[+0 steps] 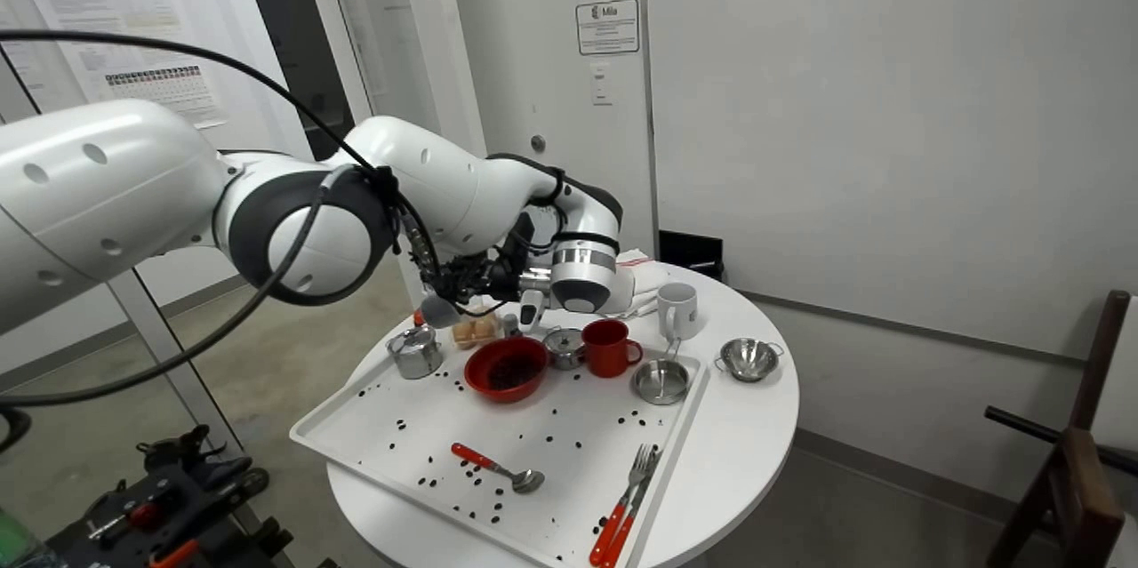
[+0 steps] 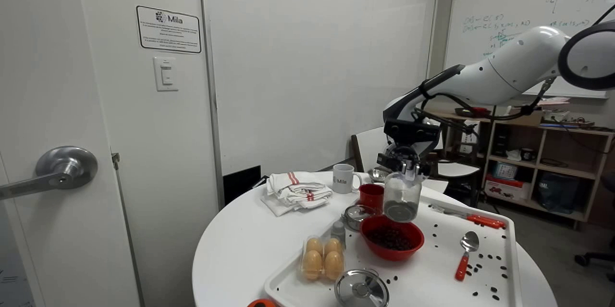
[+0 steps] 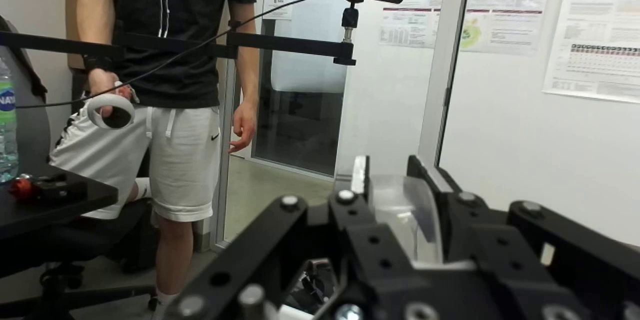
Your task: Pour some contents from the clear jar into the orange bowl
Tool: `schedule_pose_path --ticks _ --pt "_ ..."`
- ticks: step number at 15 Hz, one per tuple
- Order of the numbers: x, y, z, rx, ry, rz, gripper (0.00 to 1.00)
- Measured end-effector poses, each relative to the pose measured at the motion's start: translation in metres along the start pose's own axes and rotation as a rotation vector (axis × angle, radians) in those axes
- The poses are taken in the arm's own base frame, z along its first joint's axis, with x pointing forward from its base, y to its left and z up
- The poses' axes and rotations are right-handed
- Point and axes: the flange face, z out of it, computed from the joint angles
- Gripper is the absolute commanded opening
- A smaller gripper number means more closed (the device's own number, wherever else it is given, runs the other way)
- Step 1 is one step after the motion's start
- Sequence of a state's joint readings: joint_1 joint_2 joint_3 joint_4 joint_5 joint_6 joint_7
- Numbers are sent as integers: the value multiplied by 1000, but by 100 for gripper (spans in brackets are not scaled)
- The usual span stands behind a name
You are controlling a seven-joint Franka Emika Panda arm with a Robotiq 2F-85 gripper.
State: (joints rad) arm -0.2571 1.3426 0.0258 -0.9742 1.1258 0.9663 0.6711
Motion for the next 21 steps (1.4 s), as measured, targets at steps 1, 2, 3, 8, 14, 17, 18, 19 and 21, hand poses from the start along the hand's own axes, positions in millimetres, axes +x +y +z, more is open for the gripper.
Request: schedule_pose_path --ticks 1,2,3,8,14,17,18,19,21 --pt "-4 -1 -2 6 -10 -6 8" --pt "-8 -3 -3 14 -21 -16 9" --pt "-12 -4 -4 21 -35 -28 8" --pt "-15 -12 -2 50 -117 -75 9" --pt "5 -13 5 75 -206 -99 9" --pt "8 -11 6 84 -246 -115 9" --pt "6 -11 5 85 -257 -122 9" --pt "4 -11 5 87 -268 -130 9" --pt "2 -12 4 93 -275 -141 25"
